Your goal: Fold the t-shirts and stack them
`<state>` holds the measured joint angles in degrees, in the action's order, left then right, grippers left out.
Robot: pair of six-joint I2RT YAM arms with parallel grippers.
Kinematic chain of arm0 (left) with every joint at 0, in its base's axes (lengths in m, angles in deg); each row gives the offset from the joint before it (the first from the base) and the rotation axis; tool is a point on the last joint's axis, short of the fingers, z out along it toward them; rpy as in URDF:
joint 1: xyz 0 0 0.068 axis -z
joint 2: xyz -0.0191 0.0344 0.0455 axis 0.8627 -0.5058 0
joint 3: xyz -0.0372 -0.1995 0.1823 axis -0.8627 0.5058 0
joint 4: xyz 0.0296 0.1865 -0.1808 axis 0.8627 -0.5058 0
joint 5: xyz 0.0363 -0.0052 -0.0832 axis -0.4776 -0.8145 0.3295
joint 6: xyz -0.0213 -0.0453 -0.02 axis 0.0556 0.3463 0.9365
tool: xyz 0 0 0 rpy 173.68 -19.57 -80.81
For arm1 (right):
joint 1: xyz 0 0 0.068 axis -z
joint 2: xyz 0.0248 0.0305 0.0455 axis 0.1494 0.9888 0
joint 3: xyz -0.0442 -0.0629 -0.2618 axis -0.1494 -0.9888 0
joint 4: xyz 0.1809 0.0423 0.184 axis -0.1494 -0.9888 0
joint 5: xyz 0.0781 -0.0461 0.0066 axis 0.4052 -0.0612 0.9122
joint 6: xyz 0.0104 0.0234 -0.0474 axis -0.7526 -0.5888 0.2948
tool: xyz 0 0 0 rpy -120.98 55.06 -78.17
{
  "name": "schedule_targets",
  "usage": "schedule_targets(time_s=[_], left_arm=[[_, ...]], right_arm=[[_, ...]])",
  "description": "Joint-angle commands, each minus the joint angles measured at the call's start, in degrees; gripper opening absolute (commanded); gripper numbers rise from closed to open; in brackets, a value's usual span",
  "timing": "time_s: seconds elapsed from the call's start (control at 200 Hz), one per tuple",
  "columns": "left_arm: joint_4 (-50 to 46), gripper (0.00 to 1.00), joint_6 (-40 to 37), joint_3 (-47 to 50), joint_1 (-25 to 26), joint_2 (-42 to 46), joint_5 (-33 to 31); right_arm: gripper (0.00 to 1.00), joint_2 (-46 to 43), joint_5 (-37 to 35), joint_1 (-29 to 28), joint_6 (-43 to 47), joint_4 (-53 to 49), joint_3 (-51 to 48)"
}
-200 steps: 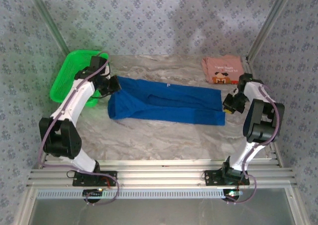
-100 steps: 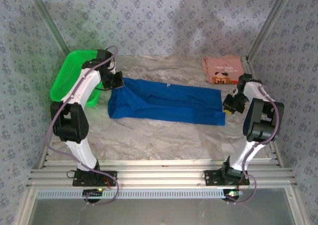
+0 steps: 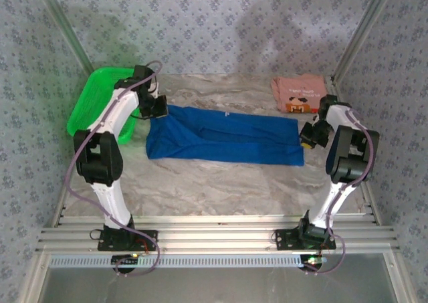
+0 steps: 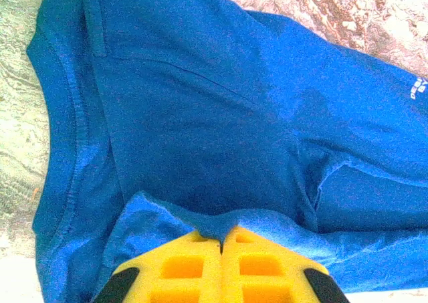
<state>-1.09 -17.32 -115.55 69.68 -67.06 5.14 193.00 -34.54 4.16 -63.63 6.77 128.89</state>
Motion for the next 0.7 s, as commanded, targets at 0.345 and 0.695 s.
schedule_targets(time_s=[0.345, 0.695], left_arm=[[-1.81, 0.0, -1.29, -8.48, -0.4, -5.25, 1.2], [-3.03, 0.06, -1.6, -14.35, -0.08, -10.28, 1.14]], right_arm=[[0.0, 3.05, -1.45, -0.19, -0.27, -0.56, 2.3], [0.0, 4.09, -1.61, -0.37, -0.39, -0.26, 2.62]])
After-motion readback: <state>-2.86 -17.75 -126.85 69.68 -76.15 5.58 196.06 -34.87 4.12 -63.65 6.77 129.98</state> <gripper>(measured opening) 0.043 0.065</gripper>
